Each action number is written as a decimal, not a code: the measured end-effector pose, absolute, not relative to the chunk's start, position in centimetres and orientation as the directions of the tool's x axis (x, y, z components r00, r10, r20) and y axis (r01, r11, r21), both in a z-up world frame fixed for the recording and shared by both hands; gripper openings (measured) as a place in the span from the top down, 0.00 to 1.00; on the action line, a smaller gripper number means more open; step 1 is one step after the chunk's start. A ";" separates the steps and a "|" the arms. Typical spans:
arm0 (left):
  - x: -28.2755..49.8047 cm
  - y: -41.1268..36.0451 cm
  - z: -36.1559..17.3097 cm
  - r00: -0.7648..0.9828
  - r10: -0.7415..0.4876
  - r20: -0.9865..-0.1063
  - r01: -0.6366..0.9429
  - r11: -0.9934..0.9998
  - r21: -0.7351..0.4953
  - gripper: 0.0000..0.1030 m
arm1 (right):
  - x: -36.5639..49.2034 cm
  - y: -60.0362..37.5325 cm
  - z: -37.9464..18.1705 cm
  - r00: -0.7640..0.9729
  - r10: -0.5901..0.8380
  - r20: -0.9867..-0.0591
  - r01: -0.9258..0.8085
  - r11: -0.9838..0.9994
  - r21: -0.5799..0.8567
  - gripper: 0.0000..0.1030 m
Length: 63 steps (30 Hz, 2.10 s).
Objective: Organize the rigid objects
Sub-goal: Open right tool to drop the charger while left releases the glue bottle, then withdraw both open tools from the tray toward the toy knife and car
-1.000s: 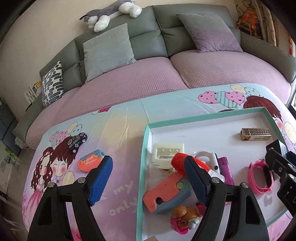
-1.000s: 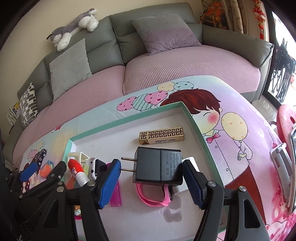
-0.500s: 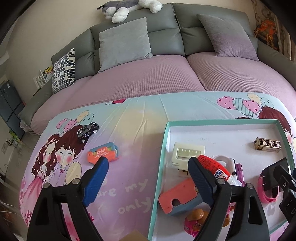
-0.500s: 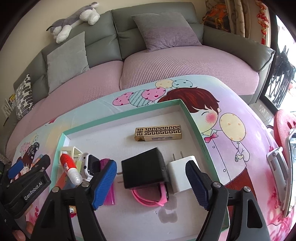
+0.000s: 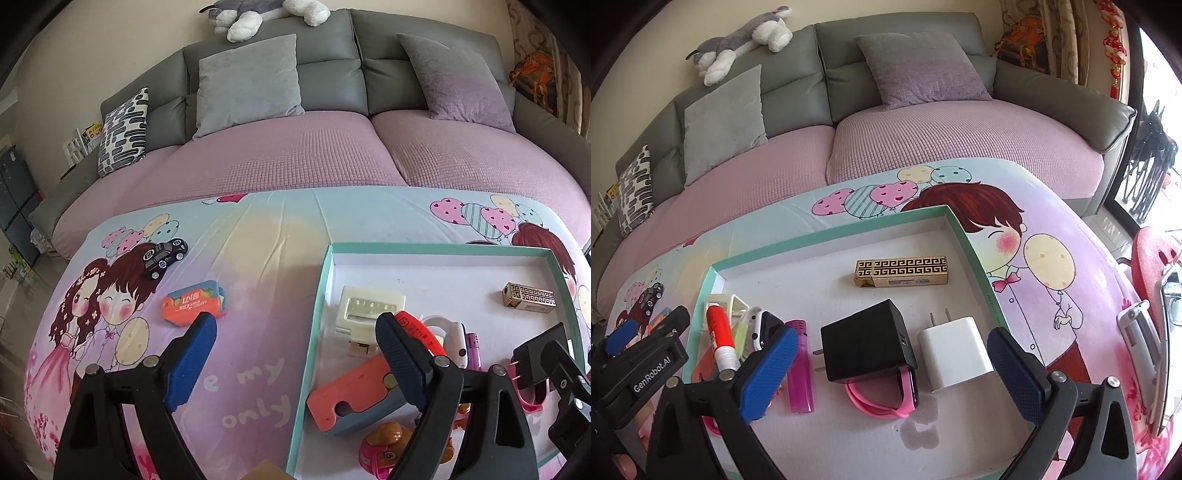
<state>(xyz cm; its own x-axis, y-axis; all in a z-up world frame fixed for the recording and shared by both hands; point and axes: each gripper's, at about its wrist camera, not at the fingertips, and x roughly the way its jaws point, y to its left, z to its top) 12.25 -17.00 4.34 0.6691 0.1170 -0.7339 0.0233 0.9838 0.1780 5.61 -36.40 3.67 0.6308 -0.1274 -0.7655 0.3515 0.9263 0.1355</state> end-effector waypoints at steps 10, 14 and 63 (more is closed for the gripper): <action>12.3 -16.1 4.9 0.679 0.121 -0.724 -0.016 0.988 0.151 0.14 | 5.7 -35.8 4.2 0.647 -0.111 -0.754 0.333 0.931 0.149 0.00; 12.2 -14.5 5.8 0.689 0.164 -0.706 -0.081 0.985 0.150 0.14 | 6.1 -34.5 4.4 0.657 -0.087 -0.749 0.296 0.943 0.150 0.00; 15.9 9.1 3.4 0.577 0.164 -0.800 -0.264 0.964 0.007 0.14 | 12.9 -12.6 7.4 0.711 0.184 -0.678 -0.143 0.983 0.117 0.00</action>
<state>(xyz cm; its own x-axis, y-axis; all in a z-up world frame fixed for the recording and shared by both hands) 15.90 9.11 3.37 0.5765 0.1638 -0.8005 -0.2641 0.9645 0.0071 12.86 -12.60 7.36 0.7113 0.1843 -0.6783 -0.1431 0.9828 0.1169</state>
